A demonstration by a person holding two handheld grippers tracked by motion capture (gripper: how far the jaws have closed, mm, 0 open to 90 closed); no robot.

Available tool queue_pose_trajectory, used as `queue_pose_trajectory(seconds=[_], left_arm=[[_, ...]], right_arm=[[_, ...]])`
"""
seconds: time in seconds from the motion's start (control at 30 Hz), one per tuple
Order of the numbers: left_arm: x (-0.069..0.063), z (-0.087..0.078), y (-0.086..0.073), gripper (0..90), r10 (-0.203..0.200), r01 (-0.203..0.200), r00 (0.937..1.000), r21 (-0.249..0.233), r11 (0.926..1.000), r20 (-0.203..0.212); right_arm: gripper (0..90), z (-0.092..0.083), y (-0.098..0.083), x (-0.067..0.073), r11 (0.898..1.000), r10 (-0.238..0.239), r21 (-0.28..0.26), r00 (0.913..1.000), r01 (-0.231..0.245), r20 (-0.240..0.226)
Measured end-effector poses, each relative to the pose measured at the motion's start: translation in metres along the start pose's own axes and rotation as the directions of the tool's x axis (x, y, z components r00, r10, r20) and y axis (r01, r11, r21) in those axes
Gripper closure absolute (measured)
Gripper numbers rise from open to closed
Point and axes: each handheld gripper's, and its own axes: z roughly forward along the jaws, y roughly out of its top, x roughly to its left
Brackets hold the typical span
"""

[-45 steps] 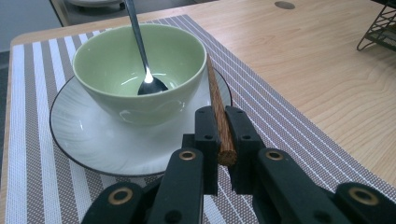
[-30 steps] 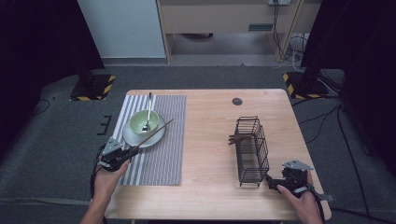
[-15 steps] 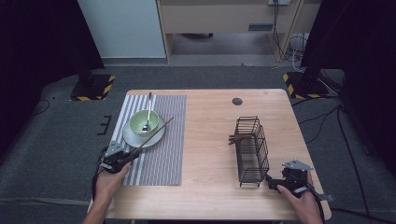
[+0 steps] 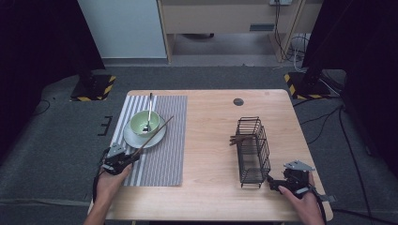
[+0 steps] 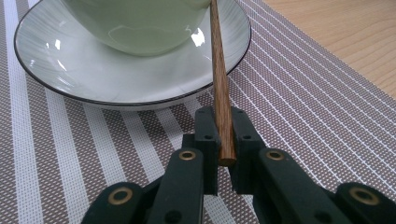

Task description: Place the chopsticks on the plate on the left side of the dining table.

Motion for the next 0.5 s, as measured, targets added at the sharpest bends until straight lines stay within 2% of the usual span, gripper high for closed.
queue_pose_trajectory(seconds=[0.5], left_arm=[[0.0034,0.0052,-0.0026,83.1,-0.01,0.01,0.9999,0.019,0.9998,0.003]], right_arm=[[0.7,0.0,0.0,0.0,1.0,0.0,0.0,1.0,0.0,0.0]])
